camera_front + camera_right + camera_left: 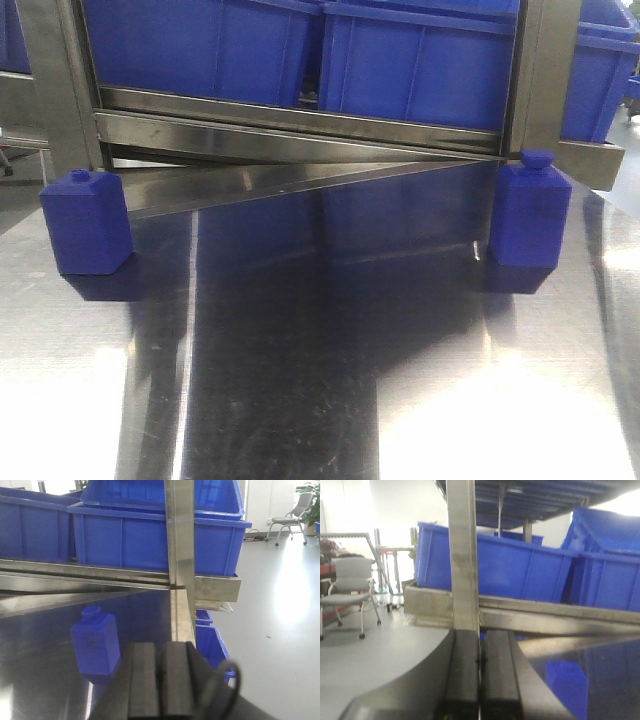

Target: Pick and sort blue part to right shelf

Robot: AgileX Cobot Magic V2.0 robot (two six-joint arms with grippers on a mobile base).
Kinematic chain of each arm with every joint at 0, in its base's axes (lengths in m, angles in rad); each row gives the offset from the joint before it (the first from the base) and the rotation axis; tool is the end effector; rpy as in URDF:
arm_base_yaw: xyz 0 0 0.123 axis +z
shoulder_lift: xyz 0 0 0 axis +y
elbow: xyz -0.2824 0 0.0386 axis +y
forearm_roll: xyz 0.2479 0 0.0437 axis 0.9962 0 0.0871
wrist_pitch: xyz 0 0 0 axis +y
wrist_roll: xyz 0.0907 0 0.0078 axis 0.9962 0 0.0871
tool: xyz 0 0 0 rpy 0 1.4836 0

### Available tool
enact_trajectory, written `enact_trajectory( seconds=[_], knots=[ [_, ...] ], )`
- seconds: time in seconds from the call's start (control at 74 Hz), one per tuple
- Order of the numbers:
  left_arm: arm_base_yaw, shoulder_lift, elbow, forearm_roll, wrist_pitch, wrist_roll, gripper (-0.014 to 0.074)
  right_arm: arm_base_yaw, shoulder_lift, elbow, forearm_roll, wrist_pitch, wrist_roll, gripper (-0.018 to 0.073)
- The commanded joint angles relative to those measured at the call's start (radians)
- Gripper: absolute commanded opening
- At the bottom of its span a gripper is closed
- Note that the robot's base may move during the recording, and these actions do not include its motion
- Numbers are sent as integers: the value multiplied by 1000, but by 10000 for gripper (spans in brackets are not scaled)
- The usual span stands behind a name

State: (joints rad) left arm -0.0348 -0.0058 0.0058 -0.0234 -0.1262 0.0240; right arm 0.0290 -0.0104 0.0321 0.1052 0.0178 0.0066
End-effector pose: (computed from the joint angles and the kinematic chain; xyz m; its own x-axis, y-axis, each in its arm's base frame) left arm 0.0543 -0.0016 0.2228 0.2116 -0.0066 -0.9773 0.0318 0.9995 0.0001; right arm 0.0569 0.0018 0.2012 0.0440 0.1129 -0.9926 -0.0360 0.9931 0.1113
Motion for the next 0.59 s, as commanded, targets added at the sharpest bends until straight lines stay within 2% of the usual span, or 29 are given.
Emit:
enact_trajectory(
  seconds=[0.0,0.068,0.108,0.27,0.338,0.432,0.581],
  knots=[
    [-6,-20,-10,-6,-121,-3,124,-5,-20,-23,3,-90,-7,58],
    [-6,-15,-71,-6,-96,-3,124,-5,-20,-23,3,-90,-7,58],
    [-6,-7,-115,-6,-44,-3,124,-5,-20,-23,3,-90,-7,58],
    [-6,96,-365,-6,259,-3,130,-5,-20,-23,3,-90,-7,58],
    [-6,150,-443,-6,345,-3,143,-5,-20,-23,3,-90,-7,58],
    [-6,243,-545,-23,462,-3,215,-5,-20,-23,3,-90,-7,58],
    [-6,404,-653,-89,623,-3,380,-5,-20,-23,3,-90,-7,58]
  ],
)
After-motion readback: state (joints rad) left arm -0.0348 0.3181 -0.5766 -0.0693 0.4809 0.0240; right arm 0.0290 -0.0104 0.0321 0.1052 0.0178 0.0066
